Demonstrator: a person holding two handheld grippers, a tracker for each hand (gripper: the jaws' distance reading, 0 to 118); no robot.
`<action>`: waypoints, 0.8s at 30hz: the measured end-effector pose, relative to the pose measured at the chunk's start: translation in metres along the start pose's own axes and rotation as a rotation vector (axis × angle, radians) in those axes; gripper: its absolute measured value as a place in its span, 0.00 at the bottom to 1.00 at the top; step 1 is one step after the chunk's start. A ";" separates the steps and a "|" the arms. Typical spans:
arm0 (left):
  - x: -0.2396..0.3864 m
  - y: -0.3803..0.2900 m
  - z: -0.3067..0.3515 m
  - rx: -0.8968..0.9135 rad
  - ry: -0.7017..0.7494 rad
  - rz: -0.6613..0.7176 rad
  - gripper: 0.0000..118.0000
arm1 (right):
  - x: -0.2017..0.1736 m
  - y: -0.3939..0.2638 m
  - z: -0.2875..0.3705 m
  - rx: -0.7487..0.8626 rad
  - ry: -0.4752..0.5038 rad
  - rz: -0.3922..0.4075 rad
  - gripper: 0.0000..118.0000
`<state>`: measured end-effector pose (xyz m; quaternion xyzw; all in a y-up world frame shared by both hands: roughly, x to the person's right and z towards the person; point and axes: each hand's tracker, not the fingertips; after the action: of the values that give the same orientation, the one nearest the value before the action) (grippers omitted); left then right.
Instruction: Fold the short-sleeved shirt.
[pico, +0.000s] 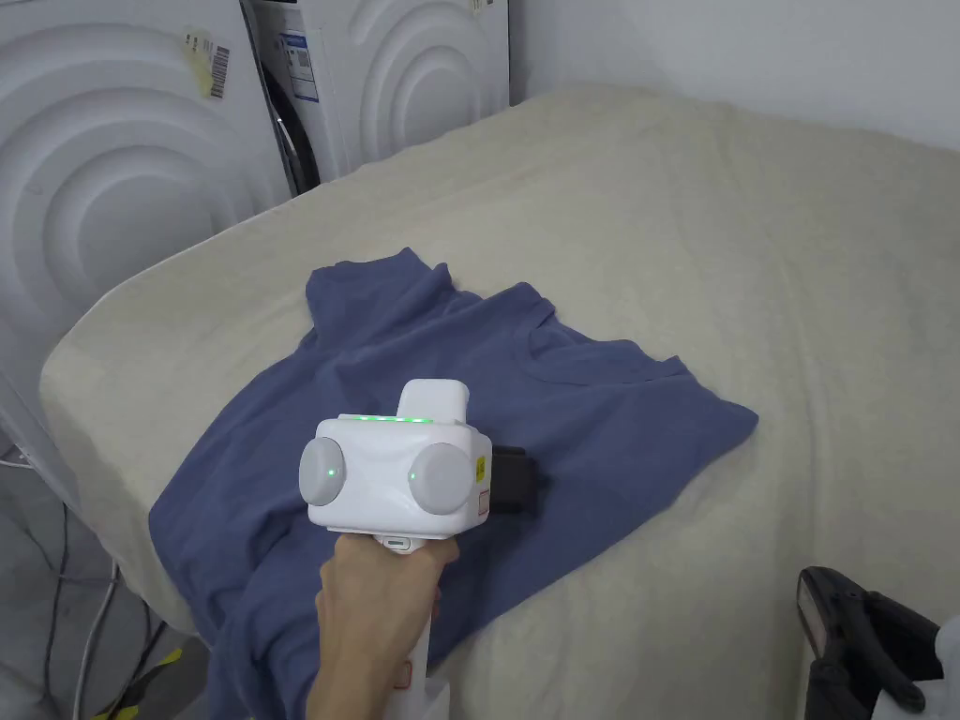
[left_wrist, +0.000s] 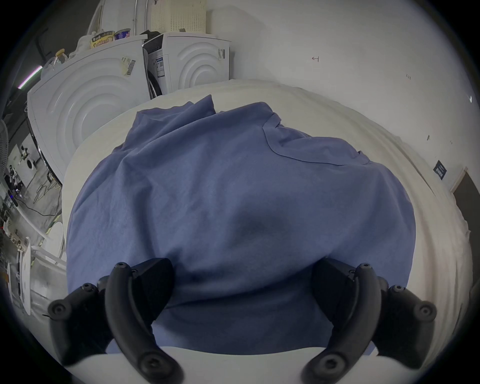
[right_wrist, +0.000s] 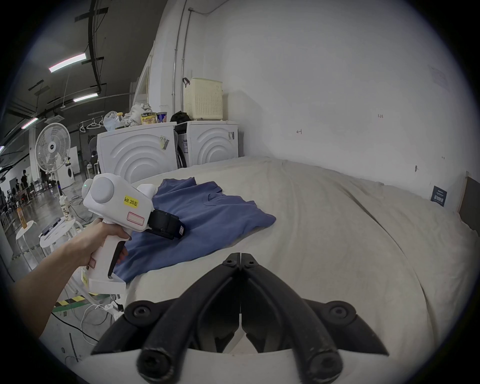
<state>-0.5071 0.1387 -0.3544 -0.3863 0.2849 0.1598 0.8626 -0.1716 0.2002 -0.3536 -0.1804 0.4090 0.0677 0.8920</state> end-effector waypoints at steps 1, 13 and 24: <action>0.000 -0.002 0.002 0.005 0.001 0.002 0.91 | -0.001 0.001 0.000 -0.002 0.000 0.002 0.00; -0.001 -0.001 0.018 0.051 0.036 -0.001 0.05 | 0.008 -0.002 0.005 -0.010 -0.028 -0.011 0.00; -0.003 0.007 0.039 0.087 0.022 0.009 0.04 | 0.012 0.004 0.015 0.012 -0.058 -0.018 0.00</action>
<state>-0.4985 0.1725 -0.3350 -0.3491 0.3026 0.1471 0.8746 -0.1545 0.2092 -0.3548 -0.1768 0.3820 0.0627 0.9049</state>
